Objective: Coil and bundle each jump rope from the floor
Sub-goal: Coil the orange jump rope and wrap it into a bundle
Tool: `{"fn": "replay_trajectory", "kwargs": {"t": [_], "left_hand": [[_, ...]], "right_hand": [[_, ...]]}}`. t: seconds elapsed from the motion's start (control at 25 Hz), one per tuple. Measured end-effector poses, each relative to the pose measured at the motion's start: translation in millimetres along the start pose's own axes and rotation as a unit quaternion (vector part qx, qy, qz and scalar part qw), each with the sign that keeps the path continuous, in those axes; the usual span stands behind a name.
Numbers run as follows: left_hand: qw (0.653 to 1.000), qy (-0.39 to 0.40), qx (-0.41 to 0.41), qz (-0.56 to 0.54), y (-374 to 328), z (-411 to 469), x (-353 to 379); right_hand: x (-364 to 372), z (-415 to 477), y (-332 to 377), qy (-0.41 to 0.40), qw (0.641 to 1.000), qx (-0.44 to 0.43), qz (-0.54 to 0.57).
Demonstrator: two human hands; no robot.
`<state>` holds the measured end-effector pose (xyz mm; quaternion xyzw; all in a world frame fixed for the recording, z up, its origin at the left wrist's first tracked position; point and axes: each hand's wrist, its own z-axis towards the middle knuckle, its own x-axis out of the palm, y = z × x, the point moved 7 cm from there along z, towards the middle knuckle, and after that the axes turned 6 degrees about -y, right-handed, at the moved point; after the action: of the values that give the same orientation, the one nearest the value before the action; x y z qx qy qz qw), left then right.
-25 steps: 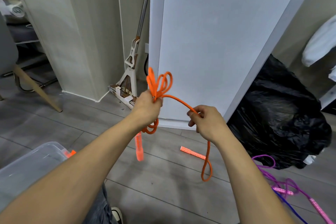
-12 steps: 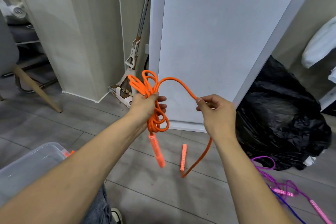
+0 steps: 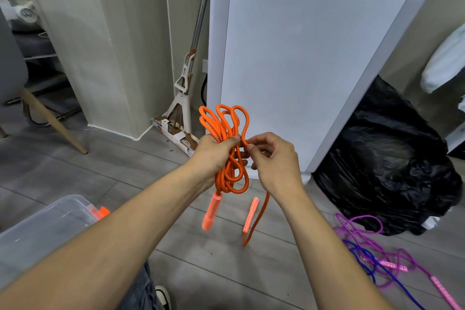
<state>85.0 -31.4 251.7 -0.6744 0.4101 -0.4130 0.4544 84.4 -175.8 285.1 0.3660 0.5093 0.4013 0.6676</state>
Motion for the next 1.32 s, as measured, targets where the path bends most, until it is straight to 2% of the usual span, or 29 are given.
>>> {"fn": "replay_trajectory", "kwargs": {"t": [0.12, 0.28, 0.36, 0.44, 0.56, 0.64, 0.76, 0.88, 1.0, 1.12, 1.24, 1.32], "left_hand": [[1.000, -0.015, -0.005, 0.022, 1.5, 0.6, -2.1], [0.999, -0.052, 0.017, -0.003, 1.2, 5.0, -8.3], [0.994, -0.089, 0.059, 0.006, -6.4, 7.7, -12.8], [0.991, -0.106, 0.060, -0.046, -12.8, 12.3, -17.6], [0.981, -0.108, 0.020, -0.162, -19.9, 22.6, -30.3], [0.974, -0.117, 0.002, -0.193, -24.1, 28.3, -41.4], [0.966, -0.143, 0.024, -0.212, -29.9, 36.0, -55.4], [0.976, -0.131, 0.077, -0.156, -38.2, 38.8, -57.6], [0.988, -0.081, 0.120, -0.045, -43.0, 34.1, -45.9], [0.979, -0.022, 0.158, 0.125, -37.9, 23.1, -28.5], [0.950, 0.052, 0.176, 0.251, -29.2, 7.5, -11.6], [0.936, 0.100, 0.184, 0.282, -27.4, -4.2, 1.0]], "right_hand": [[4.1, -1.6, 2.2, 0.022, 1.000, -0.011, -0.006], [12.5, -3.9, 3.6, 0.100, 0.995, -0.013, -0.014], [13.4, -4.7, 3.8, 0.098, 0.995, 0.003, 0.011], [11.0, -3.8, 0.0, 0.090, 0.995, 0.032, 0.007], [13.5, -7.6, -13.1, 0.185, 0.979, 0.082, -0.028], [12.7, -10.8, -18.4, 0.247, 0.963, 0.099, -0.049], [4.9, -10.4, -28.1, 0.297, 0.943, 0.129, -0.076], [-16.9, -3.0, -45.2, 0.274, 0.936, 0.150, -0.164], [-40.1, 12.2, -46.4, 0.157, 0.957, 0.108, -0.220], [-38.6, 14.9, -24.7, 0.087, 0.982, 0.028, -0.164], [-22.3, 9.3, -7.2, 0.089, 0.988, -0.017, -0.124], [-12.6, 6.0, -2.5, 0.097, 0.990, -0.023, -0.098]]}}
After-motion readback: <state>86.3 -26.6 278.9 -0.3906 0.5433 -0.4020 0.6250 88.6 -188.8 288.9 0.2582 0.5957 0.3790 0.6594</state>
